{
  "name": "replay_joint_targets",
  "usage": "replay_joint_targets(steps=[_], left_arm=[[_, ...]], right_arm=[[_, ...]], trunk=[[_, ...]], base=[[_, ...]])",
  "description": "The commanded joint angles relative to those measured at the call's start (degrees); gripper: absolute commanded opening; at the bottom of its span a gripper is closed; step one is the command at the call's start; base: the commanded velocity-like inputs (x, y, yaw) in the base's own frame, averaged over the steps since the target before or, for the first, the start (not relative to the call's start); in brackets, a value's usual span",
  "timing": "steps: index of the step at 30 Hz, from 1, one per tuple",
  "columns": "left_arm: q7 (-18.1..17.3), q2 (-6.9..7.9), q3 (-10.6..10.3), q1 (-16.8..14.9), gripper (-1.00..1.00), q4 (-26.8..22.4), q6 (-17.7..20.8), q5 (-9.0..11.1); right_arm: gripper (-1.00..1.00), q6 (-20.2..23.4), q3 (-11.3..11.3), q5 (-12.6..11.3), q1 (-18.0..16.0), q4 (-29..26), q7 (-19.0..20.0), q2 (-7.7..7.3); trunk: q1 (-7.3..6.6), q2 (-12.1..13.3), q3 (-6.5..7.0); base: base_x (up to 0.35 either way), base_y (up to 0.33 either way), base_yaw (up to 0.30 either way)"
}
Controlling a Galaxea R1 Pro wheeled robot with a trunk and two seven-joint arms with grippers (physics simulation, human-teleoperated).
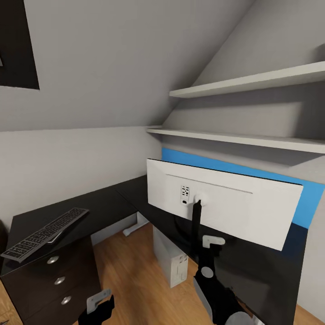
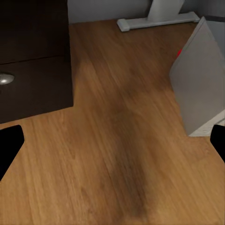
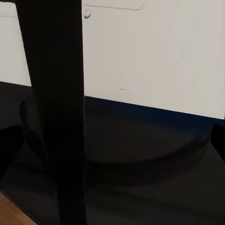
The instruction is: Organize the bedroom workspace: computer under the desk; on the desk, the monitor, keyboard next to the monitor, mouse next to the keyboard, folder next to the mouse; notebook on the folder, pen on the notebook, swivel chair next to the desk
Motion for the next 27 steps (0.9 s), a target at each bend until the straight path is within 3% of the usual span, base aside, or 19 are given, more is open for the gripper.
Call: replay_joint_targets(steps=[1, 8, 15, 19, 27], left_arm=[[0.17, 0.02, -0.13, -0.03, 1.0, 0.11, -0.36, 0.35], [0.14, 0.1, -0.19, -0.03, 1.0, 0.45, -0.85, 0.32], [0.12, 0.11, -0.2, -0.04, 1.0, 0.46, -0.93, 0.32], [0.12, 0.11, -0.21, -0.03, 1.0, 0.38, -0.95, 0.31], [0.12, 0.11, -0.21, -0.03, 1.0, 0.35, -0.95, 0.31]], right_arm=[[1.0, 0.71, 0.12, -0.17, -0.81, 0.2, -0.41, 0.02], [1.0, 4.52, 0.08, -3.49, -6.9, 4.77, 0.09, 0.04], [1.0, 5.25, -0.11, -4.85, -14.02, 16.19, 3.24, 0.01], [1.0, 5.19, -0.22, -5.83, -15.99, 20.26, 6.18, -0.03], [1.0, 4.7, -0.18, -7.5, -16.82, 22.4, 8.1, 0.04]], trunk=[[0.0, -0.05, -0.08], [0.0, -0.05, -0.08], [0.0, -0.05, -0.08], [0.0, -0.05, -0.08], [0.0, -0.05, -0.08]], base=[[0.0, 0.0, 0.0], [0.0, 0.0, 0.0], [0.0, 0.0, 0.0], [0.0, 0.0, 0.0], [0.0, 0.0, 0.0]])
